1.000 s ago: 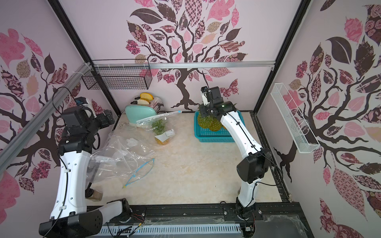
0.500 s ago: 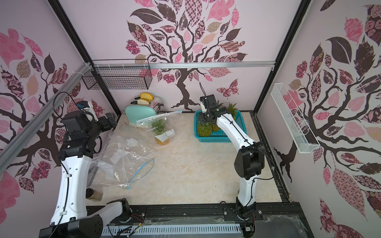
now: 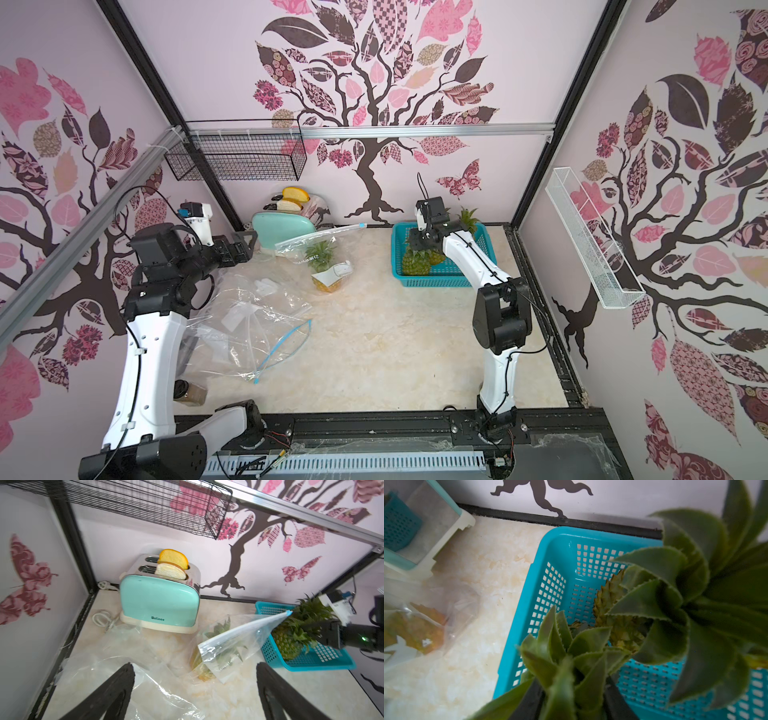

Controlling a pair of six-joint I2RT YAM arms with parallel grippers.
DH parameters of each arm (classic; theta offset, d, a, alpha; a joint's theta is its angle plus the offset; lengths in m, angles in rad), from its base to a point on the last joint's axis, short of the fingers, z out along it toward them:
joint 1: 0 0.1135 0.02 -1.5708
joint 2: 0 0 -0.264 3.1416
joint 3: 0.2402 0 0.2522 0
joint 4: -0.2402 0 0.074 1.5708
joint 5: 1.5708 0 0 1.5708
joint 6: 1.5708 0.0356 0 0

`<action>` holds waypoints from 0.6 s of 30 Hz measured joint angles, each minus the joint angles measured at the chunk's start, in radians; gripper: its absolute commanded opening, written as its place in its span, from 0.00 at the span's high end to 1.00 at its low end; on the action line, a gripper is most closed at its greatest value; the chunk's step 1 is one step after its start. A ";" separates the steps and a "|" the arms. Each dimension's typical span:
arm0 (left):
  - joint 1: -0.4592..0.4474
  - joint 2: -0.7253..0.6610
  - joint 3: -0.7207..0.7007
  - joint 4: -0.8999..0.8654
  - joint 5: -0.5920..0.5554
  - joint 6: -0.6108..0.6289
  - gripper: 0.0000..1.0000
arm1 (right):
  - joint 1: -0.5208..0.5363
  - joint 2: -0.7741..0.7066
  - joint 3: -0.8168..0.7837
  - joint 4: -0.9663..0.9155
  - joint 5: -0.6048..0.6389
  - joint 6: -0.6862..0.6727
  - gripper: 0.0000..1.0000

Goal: Open the zip-top bag and take out the pineapple
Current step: Place the pineapple in the basket.

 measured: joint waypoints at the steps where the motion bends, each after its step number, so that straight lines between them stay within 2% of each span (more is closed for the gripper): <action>1: -0.020 0.025 0.021 -0.016 0.019 0.021 0.06 | 0.000 -0.002 -0.003 0.002 -0.003 0.003 0.44; 7: -0.194 0.203 0.204 -0.119 0.036 0.155 0.06 | 0.000 -0.084 -0.044 -0.006 -0.007 0.010 0.36; 13: -0.240 0.374 0.383 -0.228 0.034 0.245 0.06 | 0.000 -0.296 -0.127 -0.012 -0.015 0.010 0.32; 18: -0.291 0.581 0.627 -0.380 0.013 0.339 0.08 | 0.000 -0.483 -0.211 -0.007 -0.045 0.010 0.30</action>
